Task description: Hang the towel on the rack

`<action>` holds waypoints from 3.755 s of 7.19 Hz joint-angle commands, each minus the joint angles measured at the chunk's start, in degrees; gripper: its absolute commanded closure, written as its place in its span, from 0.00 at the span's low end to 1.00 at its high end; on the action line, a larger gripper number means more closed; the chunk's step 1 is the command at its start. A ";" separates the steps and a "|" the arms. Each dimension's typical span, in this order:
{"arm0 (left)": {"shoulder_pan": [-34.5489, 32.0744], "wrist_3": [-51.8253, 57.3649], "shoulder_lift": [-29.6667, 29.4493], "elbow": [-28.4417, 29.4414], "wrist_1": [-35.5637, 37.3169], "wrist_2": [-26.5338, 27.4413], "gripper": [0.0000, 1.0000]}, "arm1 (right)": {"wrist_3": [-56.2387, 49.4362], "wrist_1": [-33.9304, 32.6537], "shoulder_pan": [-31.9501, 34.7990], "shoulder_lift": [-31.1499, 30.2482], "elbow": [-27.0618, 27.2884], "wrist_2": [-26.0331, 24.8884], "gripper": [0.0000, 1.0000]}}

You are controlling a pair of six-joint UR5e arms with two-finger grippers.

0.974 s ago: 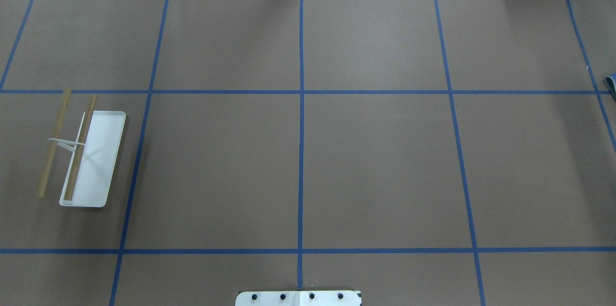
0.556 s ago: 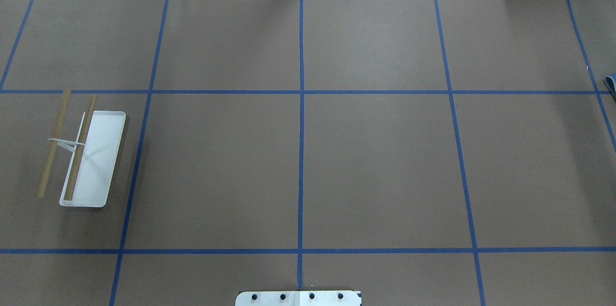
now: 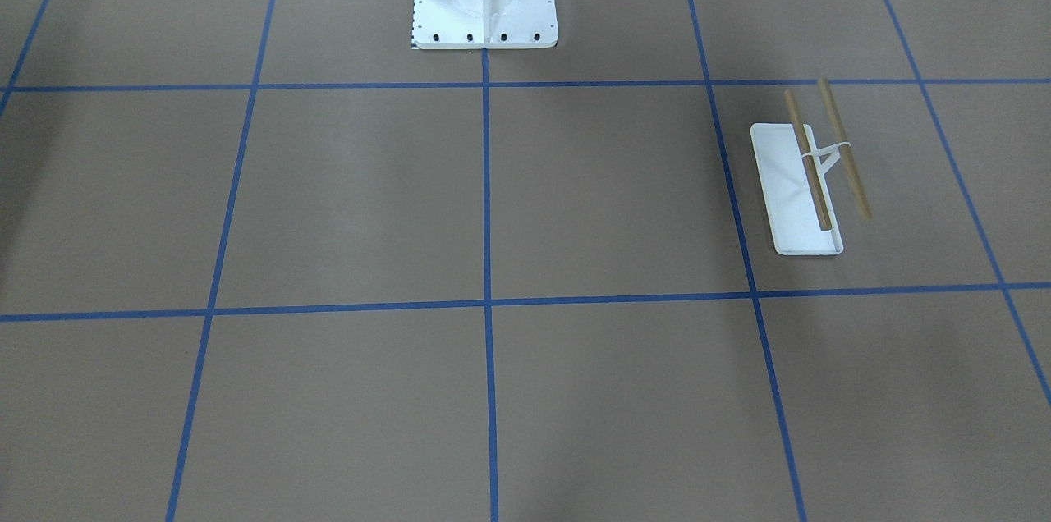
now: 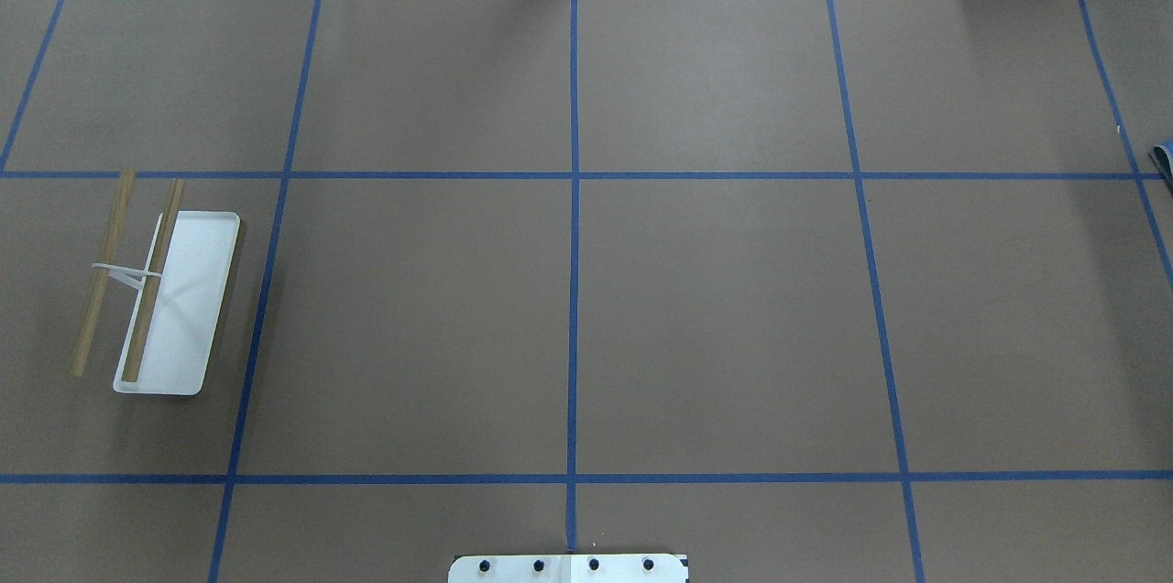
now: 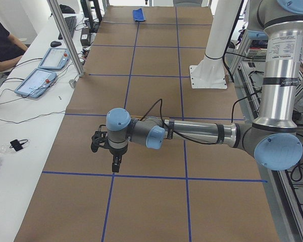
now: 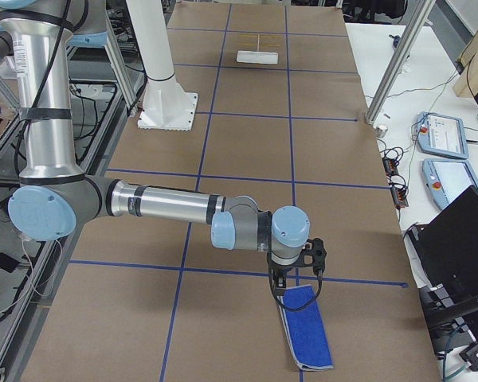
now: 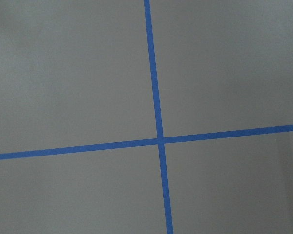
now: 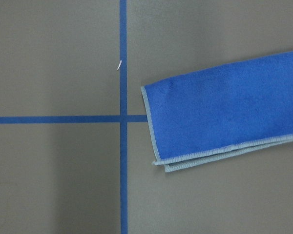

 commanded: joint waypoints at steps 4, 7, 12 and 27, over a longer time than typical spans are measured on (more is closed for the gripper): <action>0.03 -0.52 -0.15 0.09 -0.05 0.00 0.02 | 4.19 15.14 -10.68 10.14 -17.29 -12.48 0.00; 0.03 -0.52 -0.24 0.09 -0.05 0.00 0.02 | 7.54 16.33 -15.17 10.24 -17.85 -12.65 0.00; 0.03 -0.52 -0.59 0.09 -0.05 0.00 0.02 | 7.19 16.50 -15.62 11.29 -22.15 -13.27 0.00; 0.03 -0.61 -1.55 0.70 0.04 -0.09 0.02 | 6.92 16.59 -15.09 13.58 -27.51 -15.21 0.49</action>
